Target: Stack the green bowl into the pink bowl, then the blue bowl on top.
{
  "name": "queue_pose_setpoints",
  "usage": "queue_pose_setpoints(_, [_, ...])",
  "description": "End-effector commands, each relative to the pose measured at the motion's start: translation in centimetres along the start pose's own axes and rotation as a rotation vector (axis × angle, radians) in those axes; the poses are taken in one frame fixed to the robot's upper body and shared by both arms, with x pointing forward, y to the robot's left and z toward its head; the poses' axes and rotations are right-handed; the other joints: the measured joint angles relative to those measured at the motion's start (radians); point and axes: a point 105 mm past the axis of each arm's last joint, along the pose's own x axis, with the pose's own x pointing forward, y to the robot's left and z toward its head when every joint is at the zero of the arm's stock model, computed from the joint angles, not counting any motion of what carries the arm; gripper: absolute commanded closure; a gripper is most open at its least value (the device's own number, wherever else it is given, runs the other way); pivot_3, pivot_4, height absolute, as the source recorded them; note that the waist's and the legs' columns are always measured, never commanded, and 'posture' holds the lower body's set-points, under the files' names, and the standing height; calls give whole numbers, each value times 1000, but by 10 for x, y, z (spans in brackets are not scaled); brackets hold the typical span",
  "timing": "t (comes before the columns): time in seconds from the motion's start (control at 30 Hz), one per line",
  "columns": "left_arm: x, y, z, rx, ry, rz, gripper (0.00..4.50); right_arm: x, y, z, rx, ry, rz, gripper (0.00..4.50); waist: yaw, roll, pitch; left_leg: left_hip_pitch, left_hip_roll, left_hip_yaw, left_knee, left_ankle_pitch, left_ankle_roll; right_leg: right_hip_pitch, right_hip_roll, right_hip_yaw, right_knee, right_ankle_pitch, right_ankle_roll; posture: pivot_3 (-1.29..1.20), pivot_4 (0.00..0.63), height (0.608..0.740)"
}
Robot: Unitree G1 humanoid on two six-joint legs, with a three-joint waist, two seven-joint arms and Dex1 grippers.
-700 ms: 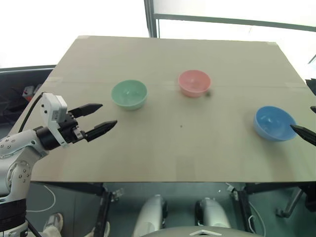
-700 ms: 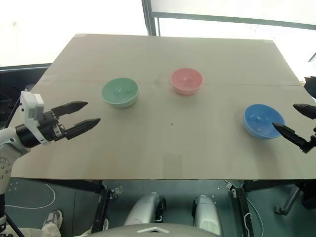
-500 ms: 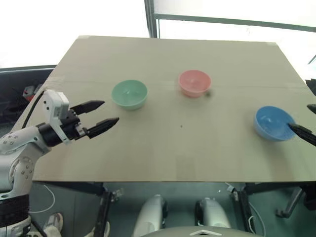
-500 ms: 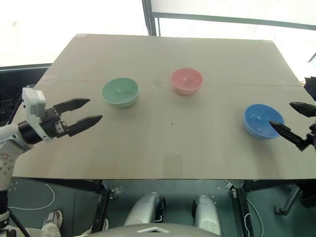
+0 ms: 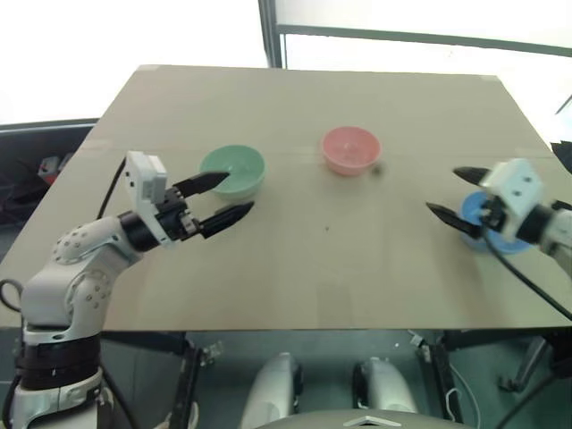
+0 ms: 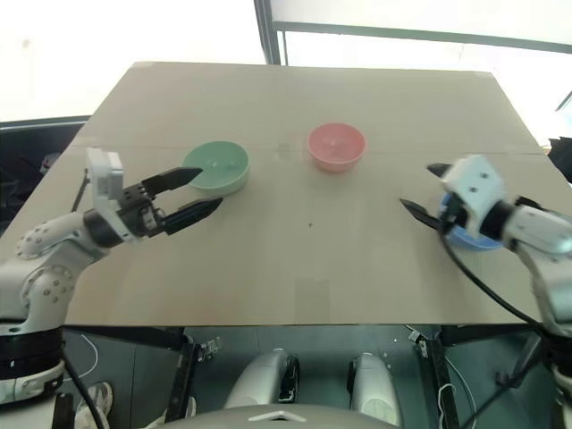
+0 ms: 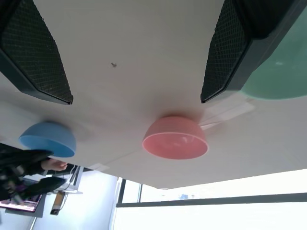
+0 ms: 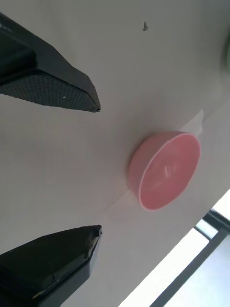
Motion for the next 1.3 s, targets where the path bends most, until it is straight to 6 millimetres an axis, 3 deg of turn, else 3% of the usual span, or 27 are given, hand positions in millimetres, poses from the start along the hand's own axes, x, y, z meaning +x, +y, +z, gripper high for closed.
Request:
queue_pose_setpoints(0.03, [7,-11,6,48,-34,-17,0,54,-8,6,-190,5,4,569,-6,-1,1,1,0,0,0,0,0,0,0,0,0,0,0,0,150,698])
queue_pose_setpoints(0.13, [11,-18,4,46,-56,-1,0,104,5,11,-330,17,76,569,-14,-2,3,-2,-1,-2,-1,0,0,-2,0,-2,0,0,1,0,150,698])
queue_pose_setpoints(0.2, [11,-21,4,45,-63,10,0,121,13,10,-391,28,122,569,-23,-3,4,-4,-1,-1,-2,0,-1,-3,0,-2,-1,0,1,0,150,698])
queue_pose_setpoints(0.3, [7,-25,5,47,-67,30,0,136,20,6,-465,62,179,1173,-24,-3,5,-4,-1,-4,-3,0,-1,-2,0,-5,-1,0,1,0,150,698])
queue_pose_setpoints(0.53, [-7,-31,4,47,-54,55,0,146,21,7,-553,57,183,4345,-26,-2,5,-4,-1,-7,-3,2,-3,-1,0,-8,-1,-1,1,0,150,698])
queue_pose_setpoints(0.57, [-8,-31,5,49,-57,60,0,147,21,8,-563,51,179,4428,-28,-2,5,-4,-1,-7,-3,2,-4,-1,0,-8,-1,-1,1,0,150,698])
queue_pose_setpoints(0.7, [-12,-29,4,51,-56,79,0,148,17,19,-612,15,159,4428,-31,-2,6,-2,-1,-8,-3,4,-7,-1,1,-7,0,-1,1,0,150,698])
queue_pose_setpoints(0.8, [-15,-25,1,50,-45,108,0,143,20,39,-509,-87,214,4428,-34,-2,6,-1,-1,-8,-3,4,-7,0,1,-7,1,-1,0,0,150,698])
queue_pose_setpoints(0.9, [-18,-15,-2,59,-32,167,0,122,40,48,-457,-161,389,4428,-32,-2,6,-2,-1,-9,-4,4,-7,0,1,-7,0,-1,1,0,150,698])
queue_pose_setpoints(1.0, [-20,7,-13,143,67,309,0,69,90,44,-444,-173,647,4428,-12,-2,5,-2,-1,-11,-5,4,-7,1,1,-9,0,-1,1,0,150,698])
queue_pose_setpoints(1.1, [-17,13,-16,172,103,335,0,51,108,39,-372,-106,687,4428,-8,0,6,-6,-1,-15,-5,3,-7,1,0,-14,-1,-1,1,0,150,698])
queue_pose_setpoints(1.23, [-7,22,-11,198,102,335,0,48,116,33,-251,-35,660,3179,-17,-1,5,-9,-1,-15,1,4,-7,-2,0,-14,0,0,1,0,150,698])
queue_pose_setpoints(1.3, [-4,27,-9,223,113,345,0,50,113,34,-260,-29,616,2275,-17,-1,5,-2,-1,-15,0,4,-7,3,0,-14,1,-1,0,0,150,698])
